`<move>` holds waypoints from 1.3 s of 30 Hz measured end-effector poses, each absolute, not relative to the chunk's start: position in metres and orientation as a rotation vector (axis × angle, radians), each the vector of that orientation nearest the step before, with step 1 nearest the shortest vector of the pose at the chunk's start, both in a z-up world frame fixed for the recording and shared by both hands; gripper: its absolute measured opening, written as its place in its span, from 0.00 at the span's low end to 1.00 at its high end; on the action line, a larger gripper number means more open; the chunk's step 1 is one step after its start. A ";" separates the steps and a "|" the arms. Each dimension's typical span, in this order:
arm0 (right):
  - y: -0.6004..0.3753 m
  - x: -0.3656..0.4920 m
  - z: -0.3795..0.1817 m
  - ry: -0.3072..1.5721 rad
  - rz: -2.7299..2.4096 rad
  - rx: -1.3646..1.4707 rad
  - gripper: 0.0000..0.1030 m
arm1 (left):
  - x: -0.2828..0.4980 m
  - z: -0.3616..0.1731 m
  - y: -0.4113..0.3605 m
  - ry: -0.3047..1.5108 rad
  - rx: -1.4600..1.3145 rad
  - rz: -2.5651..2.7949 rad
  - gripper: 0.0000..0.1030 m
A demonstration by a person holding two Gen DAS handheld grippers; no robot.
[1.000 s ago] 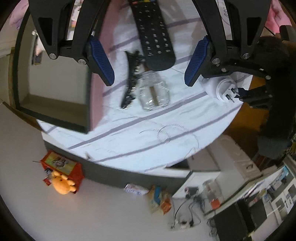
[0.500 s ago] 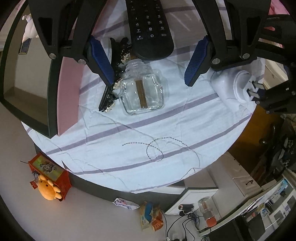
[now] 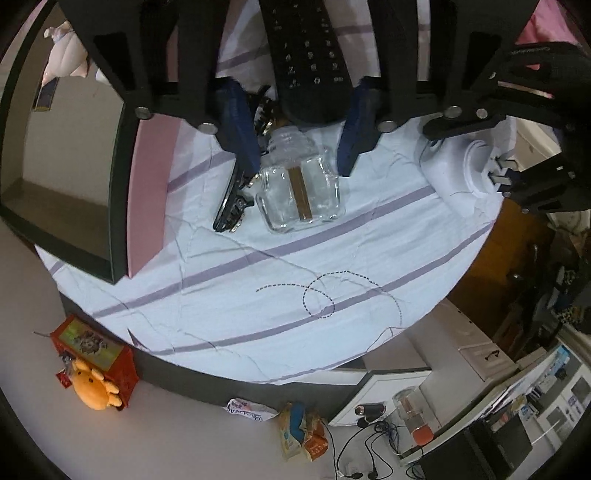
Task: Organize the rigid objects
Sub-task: 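Grasp the clear glass jar with the right tool, then lift the glass jar with the right tool while the left tool lifts the plug adapter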
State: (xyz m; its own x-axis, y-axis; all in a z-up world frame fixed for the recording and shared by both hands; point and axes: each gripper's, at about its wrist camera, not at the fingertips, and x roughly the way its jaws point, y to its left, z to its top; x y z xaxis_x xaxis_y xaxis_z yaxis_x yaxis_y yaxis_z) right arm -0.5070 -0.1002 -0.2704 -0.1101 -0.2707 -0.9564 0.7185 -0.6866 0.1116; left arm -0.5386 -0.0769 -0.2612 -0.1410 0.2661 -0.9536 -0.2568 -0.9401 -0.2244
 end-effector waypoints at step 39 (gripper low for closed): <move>-0.118 -0.528 -0.288 0.403 -1.905 1.467 0.58 | -0.538 -0.265 -0.070 0.011 -1.798 2.219 0.58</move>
State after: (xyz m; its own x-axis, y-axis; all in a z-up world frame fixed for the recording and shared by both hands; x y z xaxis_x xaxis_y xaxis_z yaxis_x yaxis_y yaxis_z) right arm -0.5276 -0.1182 -0.2877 -0.1241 -0.3303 -0.9357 0.6808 -0.7144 0.1619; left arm -0.5378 -0.0701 -0.2647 -0.1829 0.2142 -0.9595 -0.2239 -0.9594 -0.1715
